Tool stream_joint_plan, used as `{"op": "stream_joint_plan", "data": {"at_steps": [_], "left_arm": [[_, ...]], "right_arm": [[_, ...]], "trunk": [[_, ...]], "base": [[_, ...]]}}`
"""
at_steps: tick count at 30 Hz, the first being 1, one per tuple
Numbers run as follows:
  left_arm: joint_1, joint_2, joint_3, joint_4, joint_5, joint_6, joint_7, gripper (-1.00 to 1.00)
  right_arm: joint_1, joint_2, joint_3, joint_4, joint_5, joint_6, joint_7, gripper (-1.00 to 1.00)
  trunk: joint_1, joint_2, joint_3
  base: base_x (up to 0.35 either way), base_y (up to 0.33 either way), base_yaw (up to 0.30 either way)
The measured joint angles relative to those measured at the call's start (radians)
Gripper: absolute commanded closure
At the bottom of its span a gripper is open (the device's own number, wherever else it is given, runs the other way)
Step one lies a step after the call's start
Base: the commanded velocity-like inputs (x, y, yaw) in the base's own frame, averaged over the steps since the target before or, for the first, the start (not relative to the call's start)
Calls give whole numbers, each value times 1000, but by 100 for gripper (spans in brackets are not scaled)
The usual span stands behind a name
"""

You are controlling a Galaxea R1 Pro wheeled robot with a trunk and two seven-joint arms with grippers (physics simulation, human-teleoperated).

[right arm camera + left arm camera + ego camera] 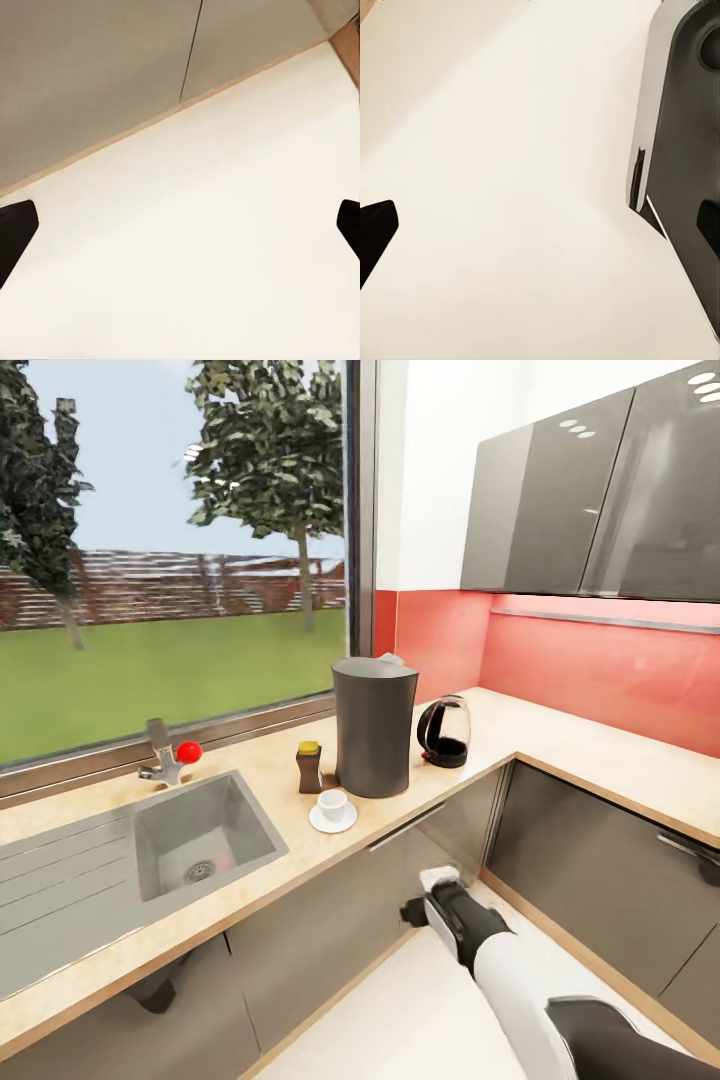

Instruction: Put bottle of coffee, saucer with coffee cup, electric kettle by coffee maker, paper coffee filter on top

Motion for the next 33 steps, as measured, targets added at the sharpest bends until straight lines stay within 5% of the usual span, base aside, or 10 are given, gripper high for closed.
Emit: {"op": "stream_joint_plan", "data": {"at_steps": [8,11,16,22,33], "left_arm": [[0,-2,-1,-3,1,-38,0,-100],[0,-3,2,-4,1,-70,0,-100],[0,-4,4,-4,1,-94,1,-100],[0,-6,5,-1,3,-145,2,-100],[0,-33,2,8,1,-169,1,-100]], "right_arm": [[15,0,1,222,0,-316,-2,-100],[78,-29,0,243,-1,-401,-3,-100],[199,-68,0,248,-3,-467,-2,-100],[333,-74,1,251,-1,-564,-1,-100],[544,-91,-1,251,-1,-552,1,-100]], "trunk": [[0,0,0],[0,0,0],[0,0,0],[0,0,0],[0,0,0]], "base": [[0,0,0],[0,0,0],[0,0,0],[0,0,0],[0,0,0]]}}
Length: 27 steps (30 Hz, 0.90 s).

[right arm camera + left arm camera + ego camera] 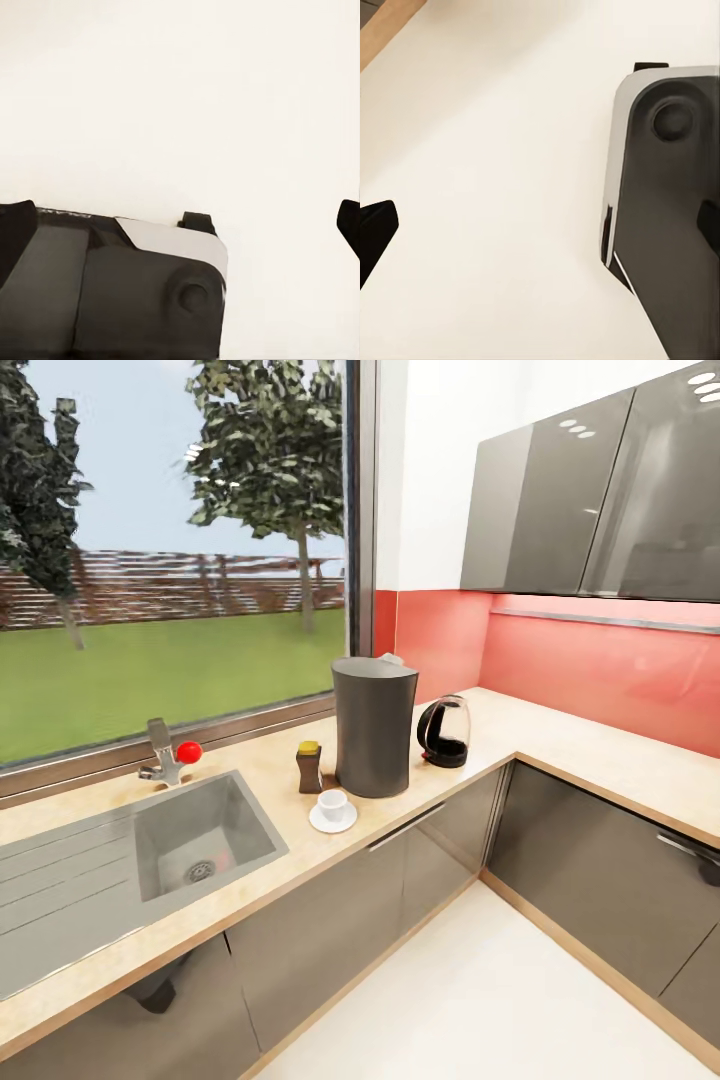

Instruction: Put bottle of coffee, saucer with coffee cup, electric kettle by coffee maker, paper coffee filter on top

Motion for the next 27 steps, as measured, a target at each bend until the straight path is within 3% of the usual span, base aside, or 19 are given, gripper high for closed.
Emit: {"op": "stream_joint_plan", "data": {"at_steps": [6,9,10,20,27], "left_arm": [[11,1,0,6,-1,13,2,-100],[47,0,0,25,-2,25,-5,-100],[52,-1,-1,29,-3,30,-7,-100],[68,-6,-1,38,-1,260,-13,-100],[68,-9,1,36,0,287,-4,-100]], "right_arm": [[61,-1,-2,2,-1,104,0,-100],[105,0,-38,4,-3,236,1,-100],[116,1,-43,3,-2,246,1,-100],[197,10,-53,3,-4,261,4,-100],[207,19,-52,5,-2,263,6,-100]], "trunk": [[0,0,0],[0,0,-1],[0,0,0],[0,0,0],[0,0,0]], "base": [[0,0,0],[0,0,0],[0,0,0],[0,0,0],[0,0,0]]}}
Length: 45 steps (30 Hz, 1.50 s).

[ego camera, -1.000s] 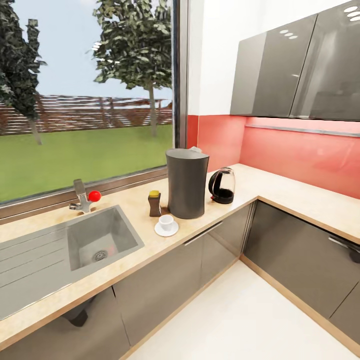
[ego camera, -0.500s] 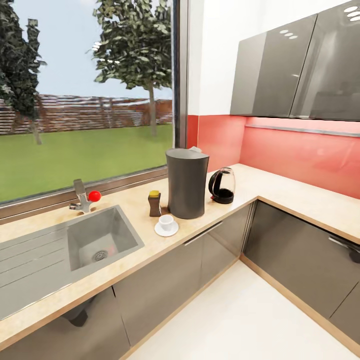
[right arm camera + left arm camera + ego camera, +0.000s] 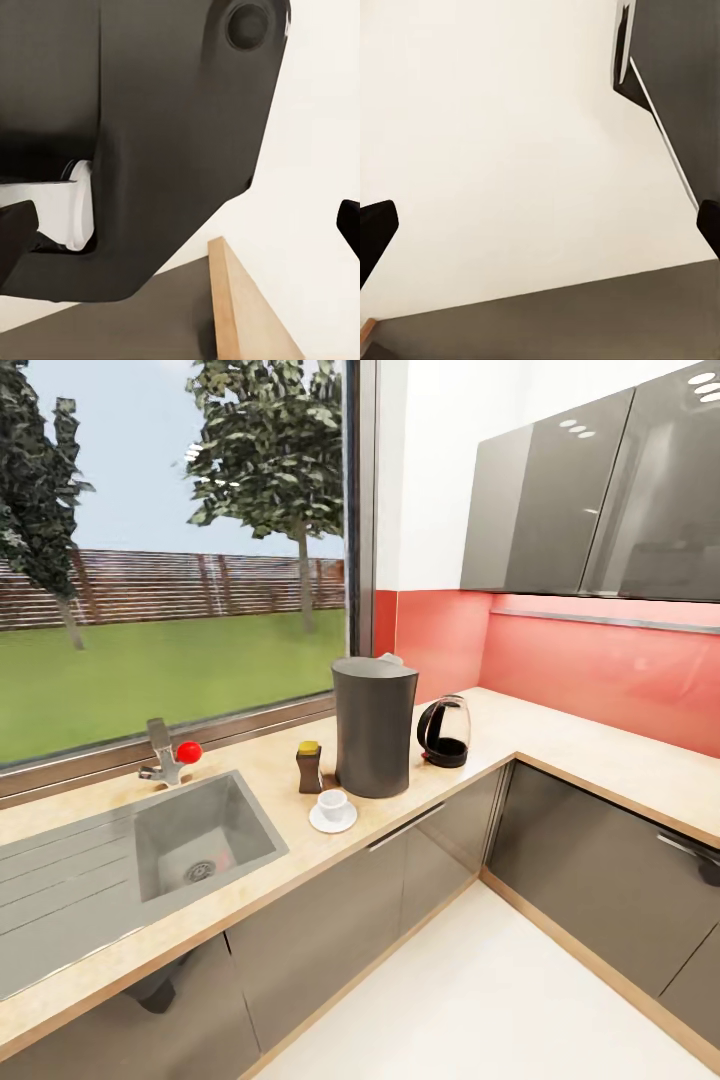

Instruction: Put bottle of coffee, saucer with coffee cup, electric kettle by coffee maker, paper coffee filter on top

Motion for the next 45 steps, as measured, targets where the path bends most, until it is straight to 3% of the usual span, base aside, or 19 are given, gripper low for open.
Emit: {"op": "stream_joint_plan", "data": {"at_steps": [10,18,45], "left_arm": [[0,-1,2,-1,1,3,3,-100],[0,-1,2,-1,1,3,1,-100],[0,0,3,-4,2,-1,-2,-100]], "right_arm": [[18,5,0,1,0,23,0,-100],[37,25,0,-1,0,69,-1,-100],[38,21,-1,-5,0,65,-4,-100]], "trunk": [[0,0,0],[0,0,0],[0,0,0]], "base": [[0,0,0],[0,0,0],[0,0,0]]}}
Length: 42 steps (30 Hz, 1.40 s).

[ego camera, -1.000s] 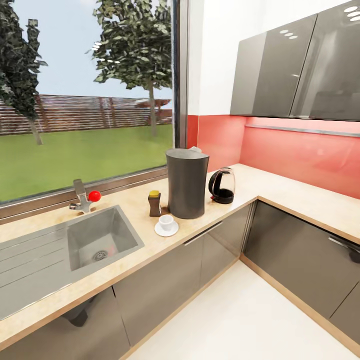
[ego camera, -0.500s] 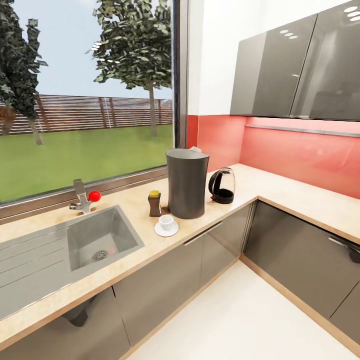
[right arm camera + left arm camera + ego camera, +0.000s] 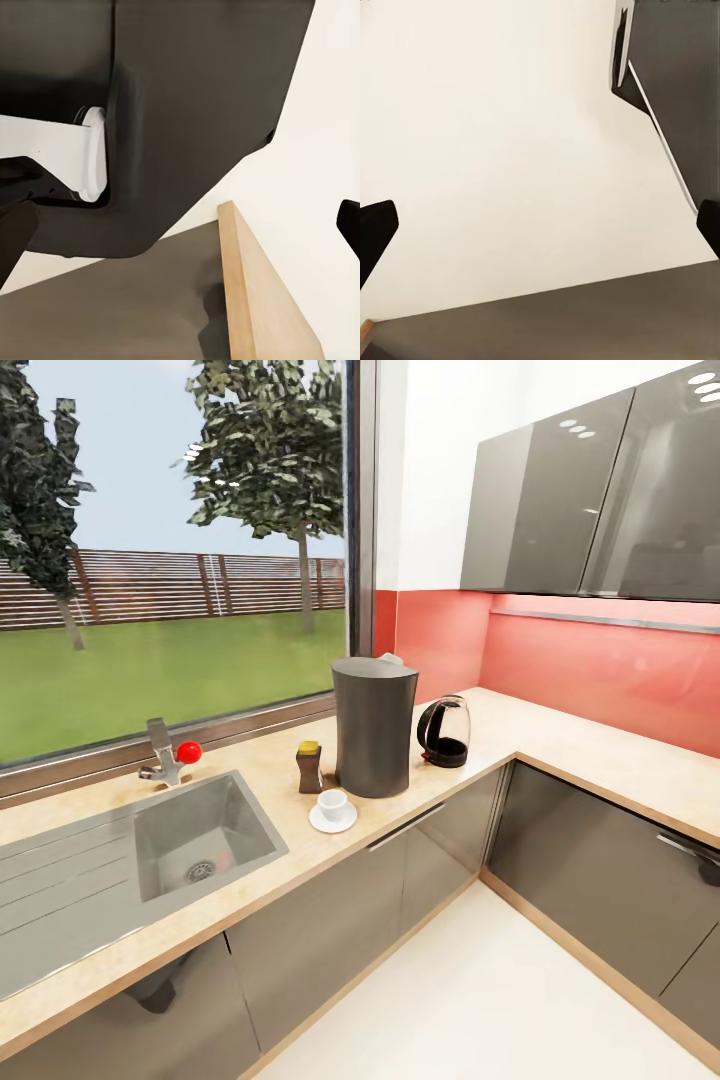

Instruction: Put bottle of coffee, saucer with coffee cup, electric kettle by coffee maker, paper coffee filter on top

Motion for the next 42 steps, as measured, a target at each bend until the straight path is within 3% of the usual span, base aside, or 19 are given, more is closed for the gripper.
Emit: {"op": "stream_joint_plan", "data": {"at_steps": [15,28,36,42], "left_arm": [[0,0,-4,-2,-2,-6,-6,-100],[0,2,-11,-4,-6,-9,-7,-100],[0,2,-7,-6,-5,-151,-6,-100],[1,1,-3,-7,-2,-190,-6,-100]], "right_arm": [[0,-20,-2,-3,2,-11,-4,-100],[0,-23,1,-4,2,-158,-3,-100],[0,-23,0,-72,2,-284,-3,-100],[1,-23,1,-128,2,-349,-4,-100]], "trunk": [[0,0,0],[0,0,0],[0,0,0],[0,0,0]], "base": [[0,0,0],[0,0,0],[0,0,0],[0,0,0]]}}
